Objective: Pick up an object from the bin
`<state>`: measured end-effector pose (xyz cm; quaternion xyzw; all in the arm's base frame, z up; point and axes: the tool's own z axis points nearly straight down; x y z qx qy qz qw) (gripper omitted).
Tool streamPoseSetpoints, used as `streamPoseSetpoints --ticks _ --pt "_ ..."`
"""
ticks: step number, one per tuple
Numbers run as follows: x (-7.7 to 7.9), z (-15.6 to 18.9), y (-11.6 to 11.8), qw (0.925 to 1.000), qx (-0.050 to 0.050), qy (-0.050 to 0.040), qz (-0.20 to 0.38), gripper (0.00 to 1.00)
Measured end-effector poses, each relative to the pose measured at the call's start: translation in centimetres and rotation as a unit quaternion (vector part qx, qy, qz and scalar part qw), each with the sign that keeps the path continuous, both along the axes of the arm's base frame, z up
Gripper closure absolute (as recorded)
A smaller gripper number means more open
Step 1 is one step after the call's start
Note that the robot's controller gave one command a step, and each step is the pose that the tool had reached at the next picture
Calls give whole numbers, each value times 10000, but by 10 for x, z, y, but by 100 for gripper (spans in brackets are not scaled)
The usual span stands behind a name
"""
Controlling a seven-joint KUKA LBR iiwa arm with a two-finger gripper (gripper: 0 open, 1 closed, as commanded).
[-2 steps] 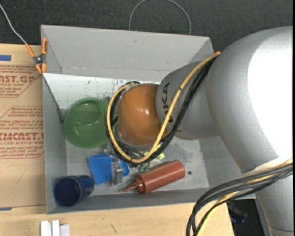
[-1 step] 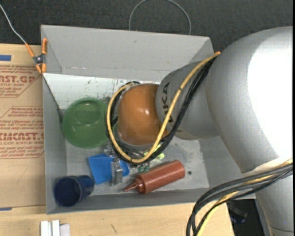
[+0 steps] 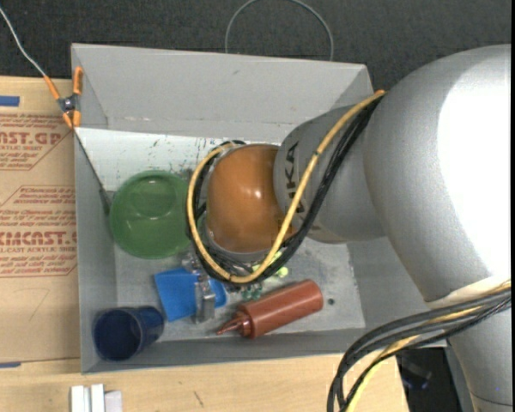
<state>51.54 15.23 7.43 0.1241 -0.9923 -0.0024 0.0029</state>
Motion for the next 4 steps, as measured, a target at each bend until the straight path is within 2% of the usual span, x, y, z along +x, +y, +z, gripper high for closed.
streamPoseSetpoints --ticks 2,4 --pt "-1 19 0 10000 -5 16 2 100" --pt "0 54 0 10000 -5 -1 1 100"
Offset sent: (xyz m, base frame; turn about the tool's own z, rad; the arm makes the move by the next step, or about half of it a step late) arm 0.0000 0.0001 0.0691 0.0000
